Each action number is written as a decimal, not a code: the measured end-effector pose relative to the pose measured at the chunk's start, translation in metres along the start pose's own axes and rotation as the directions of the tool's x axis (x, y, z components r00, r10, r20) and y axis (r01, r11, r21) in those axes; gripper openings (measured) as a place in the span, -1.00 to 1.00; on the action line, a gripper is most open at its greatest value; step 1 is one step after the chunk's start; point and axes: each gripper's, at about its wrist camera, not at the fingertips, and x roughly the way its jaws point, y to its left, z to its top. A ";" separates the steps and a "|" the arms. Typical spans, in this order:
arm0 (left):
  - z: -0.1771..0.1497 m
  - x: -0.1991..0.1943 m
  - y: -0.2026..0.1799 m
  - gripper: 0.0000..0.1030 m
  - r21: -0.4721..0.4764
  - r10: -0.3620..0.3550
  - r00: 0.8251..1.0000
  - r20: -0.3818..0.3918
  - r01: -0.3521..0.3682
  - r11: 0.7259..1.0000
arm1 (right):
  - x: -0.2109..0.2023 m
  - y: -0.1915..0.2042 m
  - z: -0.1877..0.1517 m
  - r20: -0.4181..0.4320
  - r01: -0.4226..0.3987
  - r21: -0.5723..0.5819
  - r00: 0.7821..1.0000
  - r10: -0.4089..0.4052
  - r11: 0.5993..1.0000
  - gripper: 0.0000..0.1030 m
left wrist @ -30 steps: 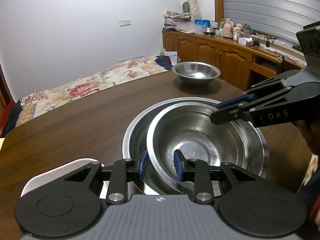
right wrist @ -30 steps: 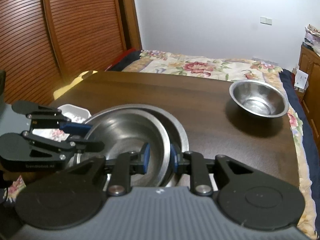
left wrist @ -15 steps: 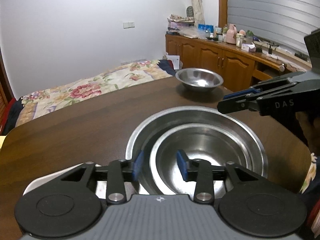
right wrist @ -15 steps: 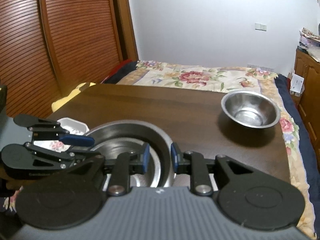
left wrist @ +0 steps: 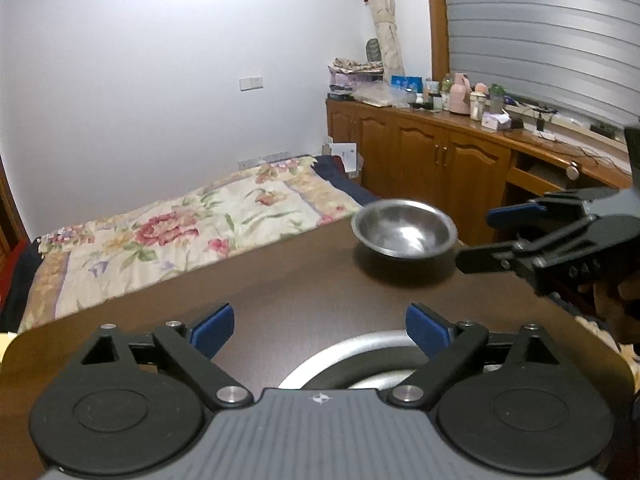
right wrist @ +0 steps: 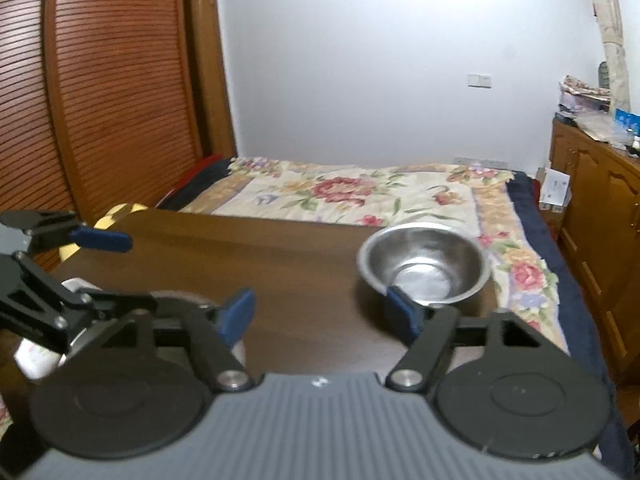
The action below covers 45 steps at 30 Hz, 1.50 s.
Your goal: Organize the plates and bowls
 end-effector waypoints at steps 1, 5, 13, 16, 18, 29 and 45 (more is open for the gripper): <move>0.006 0.005 0.001 0.86 -0.004 -0.004 1.000 0.001 0.004 1.000 | 0.003 -0.005 0.002 0.010 0.010 0.001 1.000 -0.010 1.000 0.75; 0.026 0.028 -0.004 0.86 0.025 -0.020 1.000 -0.014 0.020 0.999 | 0.016 -0.028 0.007 0.023 0.033 0.015 0.999 -0.033 0.999 0.84; 0.056 0.085 -0.011 0.68 0.029 -0.083 0.994 -0.066 0.086 0.996 | 0.046 -0.064 0.011 -0.004 0.066 0.051 0.998 -0.066 0.997 0.83; 0.064 0.107 -0.009 0.53 0.023 -0.096 0.990 -0.099 0.099 0.995 | 0.056 -0.075 0.008 -0.016 0.060 0.083 0.998 -0.059 0.995 0.82; 0.067 0.118 -0.008 0.40 0.019 -0.101 0.988 -0.119 0.104 0.994 | 0.061 -0.079 0.006 -0.024 0.061 0.098 0.998 -0.059 0.993 0.77; 0.078 0.168 -0.011 0.12 -0.043 -0.184 0.957 -0.223 0.179 0.983 | 0.075 -0.099 -0.005 -0.076 0.051 0.185 0.996 -0.037 0.981 0.20; 0.073 0.198 -0.010 -0.60 -0.163 -0.238 0.919 -0.313 0.195 0.967 | 0.081 -0.110 -0.014 -0.096 0.014 0.308 0.995 0.017 0.951 -0.33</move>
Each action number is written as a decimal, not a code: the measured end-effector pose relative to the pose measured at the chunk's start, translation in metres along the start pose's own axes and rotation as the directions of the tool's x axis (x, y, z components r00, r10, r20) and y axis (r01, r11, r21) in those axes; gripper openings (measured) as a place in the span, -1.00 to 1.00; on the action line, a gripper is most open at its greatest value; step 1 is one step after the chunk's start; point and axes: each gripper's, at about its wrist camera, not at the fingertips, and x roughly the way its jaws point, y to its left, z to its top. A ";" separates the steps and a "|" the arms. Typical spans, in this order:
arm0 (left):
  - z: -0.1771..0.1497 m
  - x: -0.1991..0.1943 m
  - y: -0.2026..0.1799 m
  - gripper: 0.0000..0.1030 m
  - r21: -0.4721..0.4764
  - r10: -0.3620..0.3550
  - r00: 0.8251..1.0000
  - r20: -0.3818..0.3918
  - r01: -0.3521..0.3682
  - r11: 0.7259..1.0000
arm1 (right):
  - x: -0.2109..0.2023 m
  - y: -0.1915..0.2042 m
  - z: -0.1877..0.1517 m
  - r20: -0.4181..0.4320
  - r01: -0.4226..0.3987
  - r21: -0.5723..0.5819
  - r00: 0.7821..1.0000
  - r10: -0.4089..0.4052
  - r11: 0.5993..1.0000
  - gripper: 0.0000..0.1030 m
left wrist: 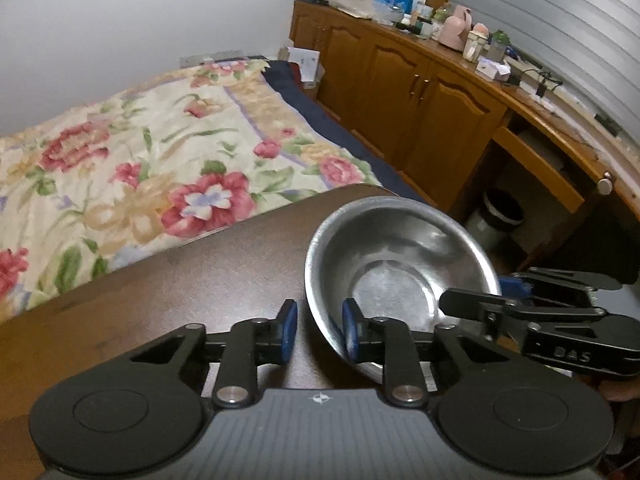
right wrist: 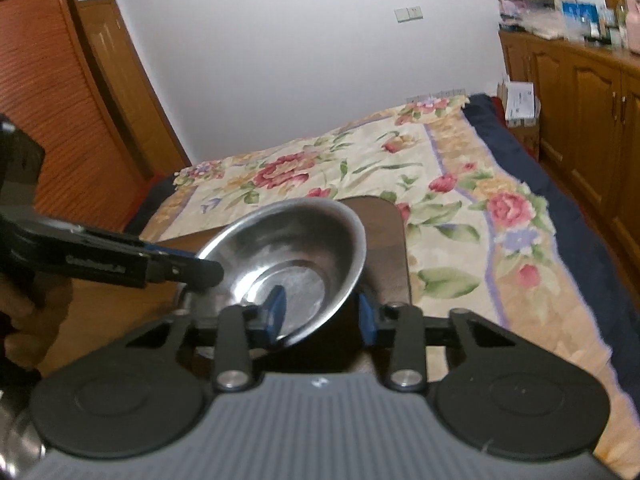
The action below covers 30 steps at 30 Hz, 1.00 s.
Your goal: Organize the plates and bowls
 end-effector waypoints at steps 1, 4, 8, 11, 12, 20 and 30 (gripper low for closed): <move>0.000 0.000 -0.001 -0.66 -0.006 -0.006 1.000 -0.004 0.006 1.000 | 0.000 0.000 0.000 -0.001 -0.002 0.003 1.000 0.002 1.000 -0.44; 0.000 -0.006 -0.005 -0.66 0.006 0.011 1.000 0.008 -0.011 1.000 | -0.001 0.003 -0.002 0.009 0.002 0.001 1.000 -0.002 1.000 -0.47; 0.000 -0.017 -0.006 -0.66 0.006 0.003 1.000 0.027 -0.004 1.000 | -0.004 0.007 0.000 0.012 0.000 -0.003 1.000 0.000 1.000 -0.48; -0.001 -0.028 -0.006 -0.65 0.006 -0.008 0.999 0.042 0.007 1.000 | -0.008 0.008 0.003 0.020 -0.009 0.007 1.000 0.009 1.000 -0.49; -0.002 -0.033 -0.006 -0.65 0.005 -0.013 0.999 0.050 0.013 1.000 | -0.010 0.010 0.004 0.024 -0.007 0.005 1.000 0.007 1.000 -0.49; -0.007 -0.062 -0.012 -0.64 0.011 -0.016 0.995 0.101 0.015 1.000 | -0.030 0.026 0.010 0.052 -0.008 -0.022 0.999 0.009 1.000 -0.49; -0.020 -0.106 -0.016 -0.64 0.029 -0.020 0.985 0.171 0.015 0.999 | -0.052 0.052 0.013 0.092 -0.005 -0.066 0.996 0.011 0.998 -0.49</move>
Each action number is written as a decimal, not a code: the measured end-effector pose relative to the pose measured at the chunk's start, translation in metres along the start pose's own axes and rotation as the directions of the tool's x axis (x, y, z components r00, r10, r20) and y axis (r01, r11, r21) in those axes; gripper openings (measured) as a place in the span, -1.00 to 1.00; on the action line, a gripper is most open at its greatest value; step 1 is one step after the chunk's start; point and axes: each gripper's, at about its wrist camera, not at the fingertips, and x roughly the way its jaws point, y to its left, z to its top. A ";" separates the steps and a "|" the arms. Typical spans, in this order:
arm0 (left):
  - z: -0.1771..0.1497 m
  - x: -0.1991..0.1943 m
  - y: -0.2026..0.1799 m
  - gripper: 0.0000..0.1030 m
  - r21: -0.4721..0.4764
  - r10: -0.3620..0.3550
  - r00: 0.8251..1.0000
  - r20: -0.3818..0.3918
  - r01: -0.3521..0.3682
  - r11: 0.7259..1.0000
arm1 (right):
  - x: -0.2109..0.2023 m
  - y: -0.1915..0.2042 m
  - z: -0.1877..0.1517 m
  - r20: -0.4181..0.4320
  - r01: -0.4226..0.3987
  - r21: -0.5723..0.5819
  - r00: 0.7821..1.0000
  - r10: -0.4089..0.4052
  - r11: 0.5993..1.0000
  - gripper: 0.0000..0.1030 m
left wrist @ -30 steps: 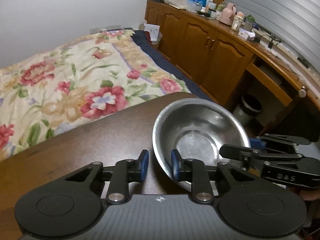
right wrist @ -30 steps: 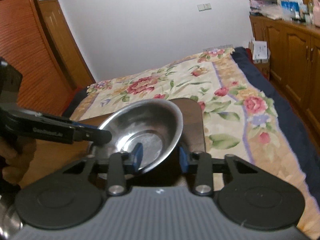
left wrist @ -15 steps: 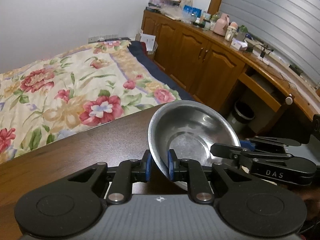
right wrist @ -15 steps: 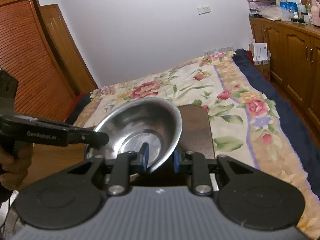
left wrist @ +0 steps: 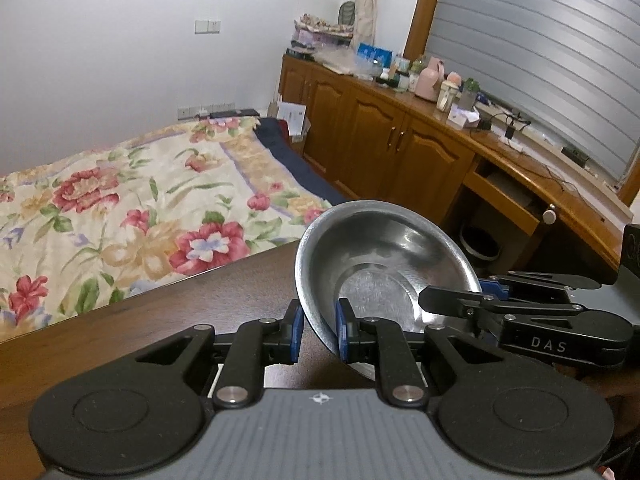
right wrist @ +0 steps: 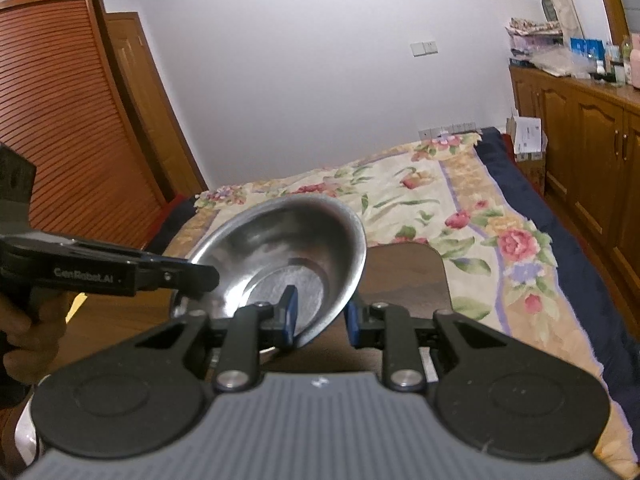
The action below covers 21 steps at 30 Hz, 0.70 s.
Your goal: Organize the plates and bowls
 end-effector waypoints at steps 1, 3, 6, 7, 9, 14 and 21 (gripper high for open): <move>-0.001 -0.004 0.000 -0.64 -0.001 0.000 1.000 0.005 0.000 1.000 | -0.002 0.003 0.001 0.003 0.000 -0.005 1.000 0.000 1.000 -0.49; -0.004 -0.010 0.001 -0.64 -0.001 -0.001 1.000 0.016 0.001 1.000 | -0.006 0.008 0.001 0.008 0.001 -0.015 1.000 -0.001 1.000 -0.48; -0.008 -0.020 0.001 -0.65 0.002 -0.002 1.000 0.028 0.002 1.000 | -0.009 0.014 0.001 0.014 0.003 -0.025 1.000 -0.003 1.000 -0.48; -0.009 -0.022 0.002 -0.64 0.002 -0.003 1.000 0.031 0.003 1.000 | -0.010 0.017 0.001 0.014 0.003 -0.027 1.000 -0.003 1.000 -0.48; -0.013 -0.028 0.004 -0.64 0.002 -0.007 0.999 0.037 0.007 1.000 | -0.012 0.020 0.000 0.014 0.003 -0.032 1.000 -0.003 0.999 -0.48; -0.023 -0.041 0.007 -0.63 0.003 -0.008 0.999 0.050 0.008 1.000 | -0.016 0.031 -0.003 0.012 0.002 -0.049 1.000 -0.001 0.999 -0.48; -0.041 -0.061 0.012 -0.63 0.000 -0.004 0.998 0.063 0.004 1.000 | -0.019 0.047 -0.011 0.004 -0.006 -0.061 1.000 0.007 0.998 -0.48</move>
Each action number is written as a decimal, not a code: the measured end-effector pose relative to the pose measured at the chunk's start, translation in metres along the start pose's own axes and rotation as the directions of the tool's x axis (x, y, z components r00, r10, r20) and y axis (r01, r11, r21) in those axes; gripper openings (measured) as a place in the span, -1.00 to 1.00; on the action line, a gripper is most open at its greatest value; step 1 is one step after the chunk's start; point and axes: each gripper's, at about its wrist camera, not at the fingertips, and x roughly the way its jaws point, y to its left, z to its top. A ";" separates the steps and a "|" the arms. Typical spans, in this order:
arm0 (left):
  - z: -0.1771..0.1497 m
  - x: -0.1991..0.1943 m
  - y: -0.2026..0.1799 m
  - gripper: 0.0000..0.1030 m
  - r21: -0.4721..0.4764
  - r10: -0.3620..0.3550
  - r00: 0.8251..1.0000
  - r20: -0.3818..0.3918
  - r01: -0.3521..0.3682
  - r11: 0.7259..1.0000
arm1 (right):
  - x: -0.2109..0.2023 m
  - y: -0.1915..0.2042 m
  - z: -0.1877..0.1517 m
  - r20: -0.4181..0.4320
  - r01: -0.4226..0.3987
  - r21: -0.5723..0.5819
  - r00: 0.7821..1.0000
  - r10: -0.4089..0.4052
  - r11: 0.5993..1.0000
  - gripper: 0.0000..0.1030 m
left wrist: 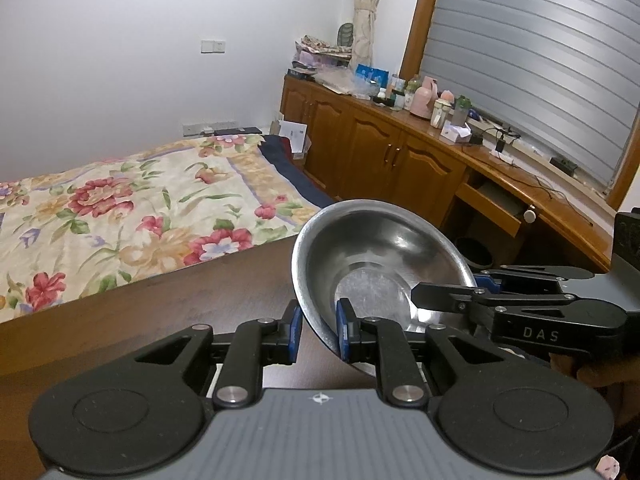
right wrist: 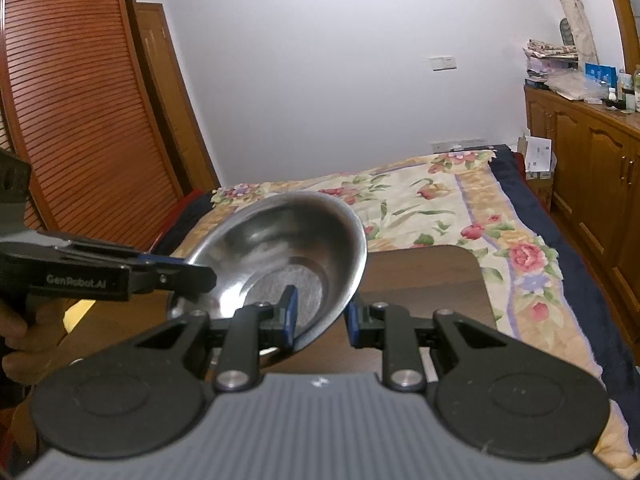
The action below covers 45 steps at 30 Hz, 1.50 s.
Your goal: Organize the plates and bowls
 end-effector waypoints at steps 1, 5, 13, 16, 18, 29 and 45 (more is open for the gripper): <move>-0.003 -0.003 0.000 -0.63 -0.001 0.001 1.000 0.001 -0.001 1.000 | -0.001 0.003 -0.002 -0.003 -0.002 -0.001 1.000 0.002 1.000 -0.48; -0.012 -0.015 0.003 -0.62 -0.005 0.007 1.000 0.008 -0.007 1.000 | -0.003 0.012 -0.007 -0.012 -0.013 -0.006 1.000 0.013 1.000 -0.48; -0.032 -0.036 0.008 -0.62 -0.012 0.018 1.000 0.015 -0.018 1.000 | -0.003 0.029 -0.019 -0.029 -0.046 -0.017 0.999 0.045 0.999 -0.48; -0.040 -0.040 0.011 -0.60 -0.010 0.024 1.000 0.012 -0.023 1.000 | -0.002 0.032 -0.022 -0.038 -0.060 -0.014 0.998 0.059 0.998 -0.48; -0.046 -0.042 0.013 -0.59 -0.015 0.025 1.000 0.013 -0.024 1.000 | -0.001 0.035 -0.024 -0.041 -0.069 -0.015 0.997 0.068 0.998 -0.48; -0.084 -0.050 0.012 -0.57 -0.027 0.044 0.999 0.017 -0.043 0.999 | -0.006 0.050 -0.045 -0.075 -0.089 -0.049 0.994 0.085 0.995 -0.47; -0.125 -0.055 0.008 -0.56 -0.065 0.057 0.998 -0.002 -0.057 0.996 | -0.013 0.060 -0.073 -0.090 -0.102 -0.072 0.991 0.096 0.992 -0.47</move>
